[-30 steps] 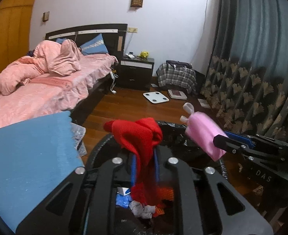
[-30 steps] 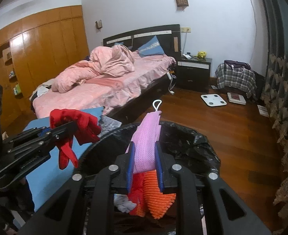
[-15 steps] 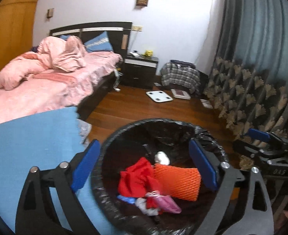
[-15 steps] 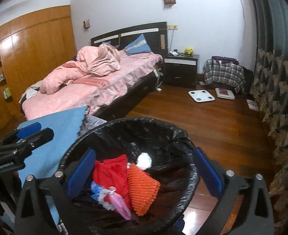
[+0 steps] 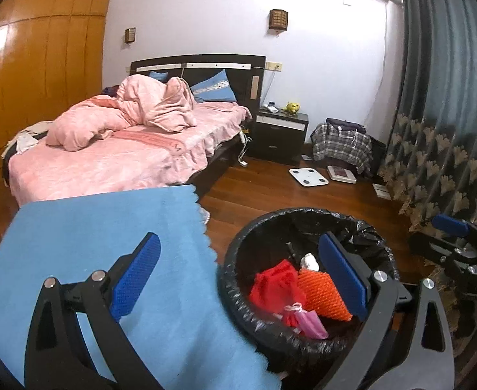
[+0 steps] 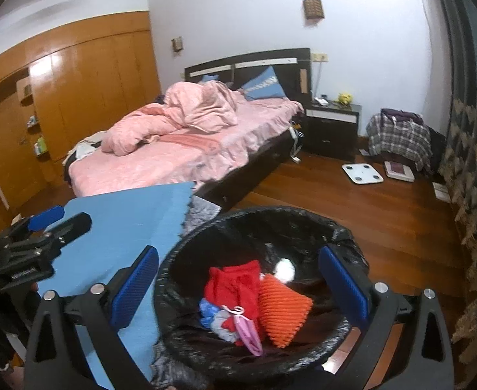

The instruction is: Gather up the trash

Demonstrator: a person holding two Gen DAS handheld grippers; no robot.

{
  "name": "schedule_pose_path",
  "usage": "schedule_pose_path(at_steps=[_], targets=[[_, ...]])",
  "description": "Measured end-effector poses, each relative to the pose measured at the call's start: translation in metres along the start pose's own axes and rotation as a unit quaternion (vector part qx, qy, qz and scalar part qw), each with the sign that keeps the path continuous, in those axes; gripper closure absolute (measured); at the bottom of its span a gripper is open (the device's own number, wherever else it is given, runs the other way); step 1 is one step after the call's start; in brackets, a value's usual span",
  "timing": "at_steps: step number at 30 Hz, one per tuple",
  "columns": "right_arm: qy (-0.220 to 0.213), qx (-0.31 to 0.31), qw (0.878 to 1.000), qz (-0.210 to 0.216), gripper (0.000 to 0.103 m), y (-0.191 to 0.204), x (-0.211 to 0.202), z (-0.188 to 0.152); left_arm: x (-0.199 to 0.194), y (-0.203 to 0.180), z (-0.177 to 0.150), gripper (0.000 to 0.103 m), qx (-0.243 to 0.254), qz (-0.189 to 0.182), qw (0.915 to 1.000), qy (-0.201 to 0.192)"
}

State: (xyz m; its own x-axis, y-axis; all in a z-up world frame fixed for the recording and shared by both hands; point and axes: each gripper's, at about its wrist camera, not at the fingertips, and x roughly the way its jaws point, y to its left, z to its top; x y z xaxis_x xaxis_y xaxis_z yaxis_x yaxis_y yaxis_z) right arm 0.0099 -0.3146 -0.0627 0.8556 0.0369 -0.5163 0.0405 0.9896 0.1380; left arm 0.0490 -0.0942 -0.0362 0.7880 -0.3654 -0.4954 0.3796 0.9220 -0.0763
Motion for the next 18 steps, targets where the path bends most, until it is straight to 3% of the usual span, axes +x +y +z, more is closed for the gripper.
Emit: schedule_pose_path(at_steps=[18], targets=[[-0.033,-0.023,0.999,0.021,0.006,0.046,-0.048,0.008,-0.071,0.007,-0.004,0.008,0.002,0.026,0.9992,-0.03]])
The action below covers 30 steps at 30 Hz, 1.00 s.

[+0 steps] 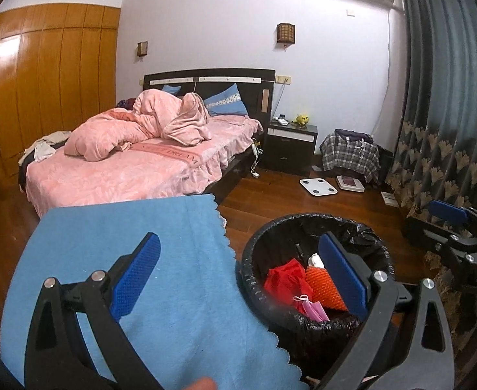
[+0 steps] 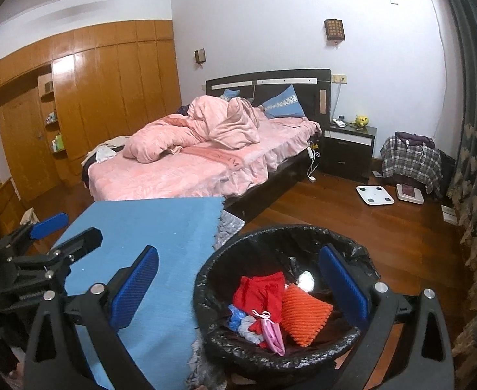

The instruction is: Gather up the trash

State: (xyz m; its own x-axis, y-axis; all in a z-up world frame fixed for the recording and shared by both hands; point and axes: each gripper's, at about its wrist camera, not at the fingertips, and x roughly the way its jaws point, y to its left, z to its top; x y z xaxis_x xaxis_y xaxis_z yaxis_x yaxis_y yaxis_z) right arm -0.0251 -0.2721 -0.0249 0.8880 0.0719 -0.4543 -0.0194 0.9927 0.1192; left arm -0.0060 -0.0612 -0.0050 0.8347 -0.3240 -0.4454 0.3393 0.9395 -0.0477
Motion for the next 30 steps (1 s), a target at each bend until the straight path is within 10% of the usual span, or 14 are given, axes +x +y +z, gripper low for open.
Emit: schedule_pose_path(at_steps=[30], targets=[[-0.017,-0.014,1.0,0.011,0.006,0.019,-0.017,0.001,-0.043,0.004,0.0,0.007,-0.001,0.016,0.9993,-0.034]])
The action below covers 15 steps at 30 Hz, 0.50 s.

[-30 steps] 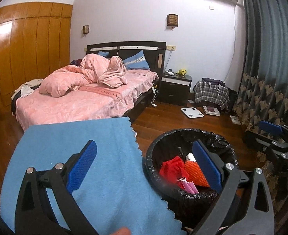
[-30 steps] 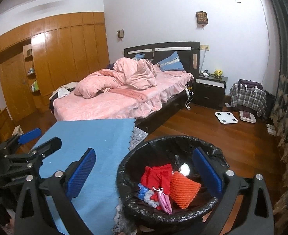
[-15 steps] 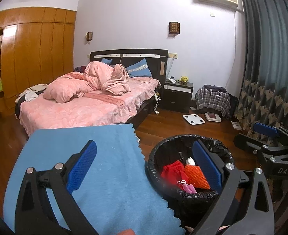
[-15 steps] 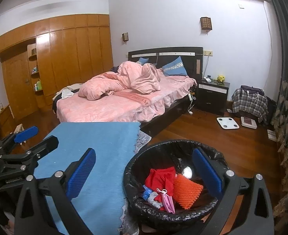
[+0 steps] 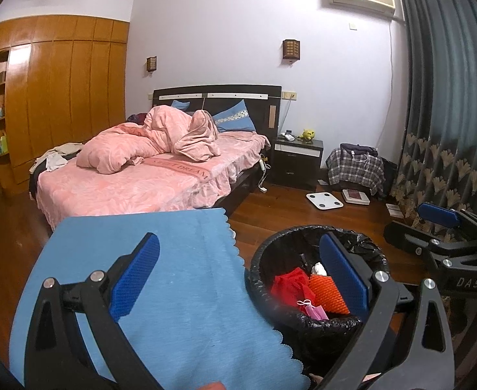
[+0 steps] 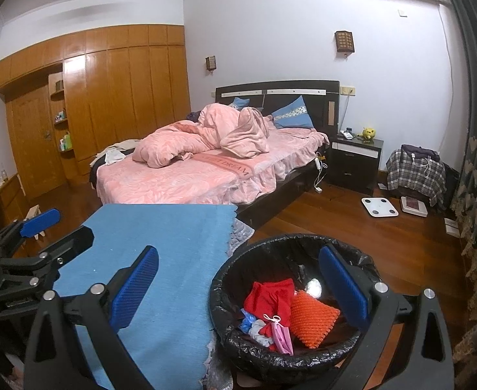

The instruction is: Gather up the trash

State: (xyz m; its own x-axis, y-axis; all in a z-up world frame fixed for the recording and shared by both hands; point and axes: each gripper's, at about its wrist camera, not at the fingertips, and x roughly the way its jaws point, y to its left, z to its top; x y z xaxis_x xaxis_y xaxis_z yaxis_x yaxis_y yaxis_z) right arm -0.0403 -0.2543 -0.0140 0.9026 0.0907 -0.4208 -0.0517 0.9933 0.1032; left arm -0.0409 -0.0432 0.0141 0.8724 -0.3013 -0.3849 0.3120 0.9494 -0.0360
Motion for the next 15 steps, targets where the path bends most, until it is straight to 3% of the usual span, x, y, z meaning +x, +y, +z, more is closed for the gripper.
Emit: schedule_pose_path(at_steps=[15], targets=[[0.0,0.001,1.0,0.0,0.006,0.0014,0.0001,-0.0001,-0.0015,0.0024,-0.0002,0.007,0.0,0.002,1.0,0.001]])
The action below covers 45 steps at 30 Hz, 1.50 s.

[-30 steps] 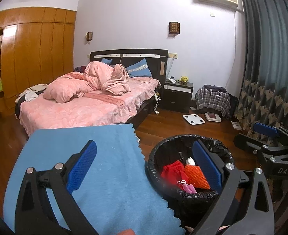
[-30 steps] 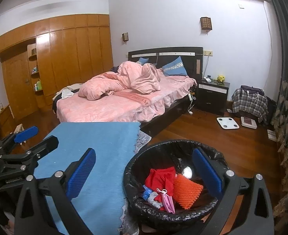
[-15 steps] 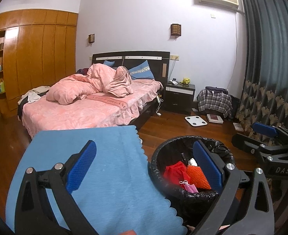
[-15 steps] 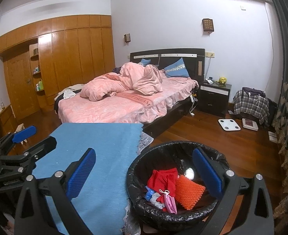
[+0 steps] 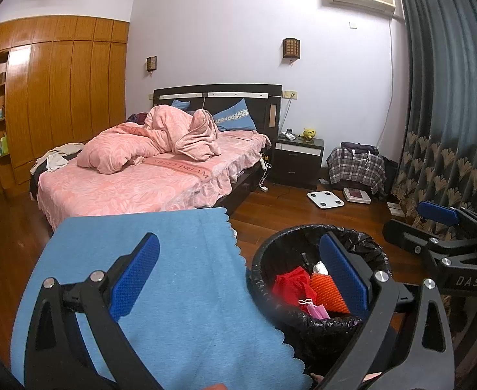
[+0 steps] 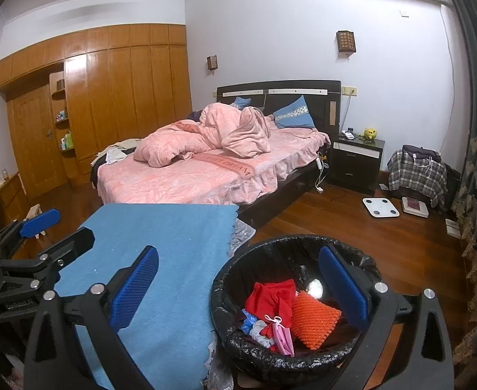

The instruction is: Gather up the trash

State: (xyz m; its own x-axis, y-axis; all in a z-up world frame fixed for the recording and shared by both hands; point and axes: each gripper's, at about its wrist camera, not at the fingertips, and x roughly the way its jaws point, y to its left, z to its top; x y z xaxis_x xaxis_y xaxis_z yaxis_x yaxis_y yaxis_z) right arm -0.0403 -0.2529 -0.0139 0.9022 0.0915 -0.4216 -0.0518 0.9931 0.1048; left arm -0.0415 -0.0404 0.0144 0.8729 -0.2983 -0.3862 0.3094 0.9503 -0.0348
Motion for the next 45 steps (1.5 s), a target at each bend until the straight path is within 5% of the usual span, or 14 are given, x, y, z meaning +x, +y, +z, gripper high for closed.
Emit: schedule_pose_path(at_steps=[45], targets=[[0.004,0.0,1.0,0.003,0.006,0.0044,0.0031,0.0024,-0.0002,0.0016,0.0049,0.007,0.0,0.0,1.0,0.003]])
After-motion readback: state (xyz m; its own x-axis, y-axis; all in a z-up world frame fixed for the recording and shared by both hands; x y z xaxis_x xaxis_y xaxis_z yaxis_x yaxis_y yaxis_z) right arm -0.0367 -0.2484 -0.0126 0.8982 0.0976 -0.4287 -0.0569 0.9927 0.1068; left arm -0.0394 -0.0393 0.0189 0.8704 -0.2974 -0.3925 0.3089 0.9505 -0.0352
